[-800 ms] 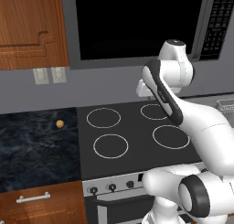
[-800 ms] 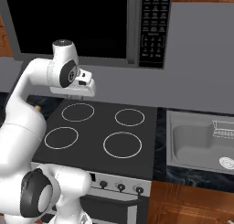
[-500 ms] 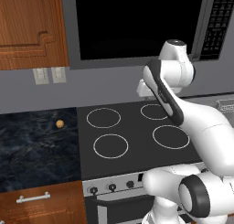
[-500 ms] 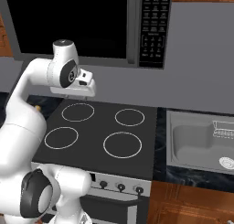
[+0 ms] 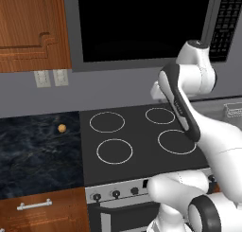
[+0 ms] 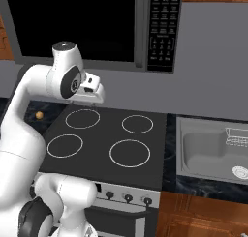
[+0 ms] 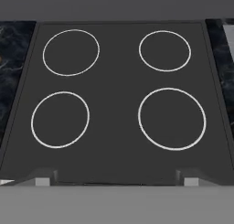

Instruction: Place the sponge inside the microwave to prepare for sanitizing.

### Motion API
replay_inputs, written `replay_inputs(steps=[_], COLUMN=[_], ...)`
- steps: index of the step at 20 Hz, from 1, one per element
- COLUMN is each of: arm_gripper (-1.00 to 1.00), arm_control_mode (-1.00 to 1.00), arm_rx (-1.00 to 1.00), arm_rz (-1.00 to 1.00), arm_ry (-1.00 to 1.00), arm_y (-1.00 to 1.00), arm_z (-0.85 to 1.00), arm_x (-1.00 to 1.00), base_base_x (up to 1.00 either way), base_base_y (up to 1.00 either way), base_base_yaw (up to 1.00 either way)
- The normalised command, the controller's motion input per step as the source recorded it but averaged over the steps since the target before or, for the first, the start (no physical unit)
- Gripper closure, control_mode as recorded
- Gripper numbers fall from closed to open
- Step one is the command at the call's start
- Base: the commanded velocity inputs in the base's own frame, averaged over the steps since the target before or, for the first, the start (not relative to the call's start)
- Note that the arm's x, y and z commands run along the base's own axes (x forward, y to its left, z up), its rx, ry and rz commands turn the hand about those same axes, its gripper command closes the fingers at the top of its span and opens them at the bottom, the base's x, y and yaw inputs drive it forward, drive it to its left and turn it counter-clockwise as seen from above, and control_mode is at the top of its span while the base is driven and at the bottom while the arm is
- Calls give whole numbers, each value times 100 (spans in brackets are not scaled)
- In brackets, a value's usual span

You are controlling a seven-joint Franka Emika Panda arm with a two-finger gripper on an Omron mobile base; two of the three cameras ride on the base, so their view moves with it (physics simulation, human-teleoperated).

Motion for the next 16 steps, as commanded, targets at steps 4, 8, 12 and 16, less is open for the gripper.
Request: replay_inputs(steps=[4, 8, 12, 16], arm_gripper=[-100, -100, -100, -100], arm_control_mode=[-100, -100, -100, -100], arm_rx=[0, 0, 0, -4], arm_rz=[-8, -14, -18, -17], arm_ry=[-13, -10, -14, -23], arm_y=[-34, -34, -38, -37], arm_z=[45, 54, 57, 56], arm_x=[-34, -24, -16, -13], base_base_x=[0, 0, 0, 0], base_base_y=[0, 0, 0, 0], base_base_yaw=[0, 0, 0, 0])
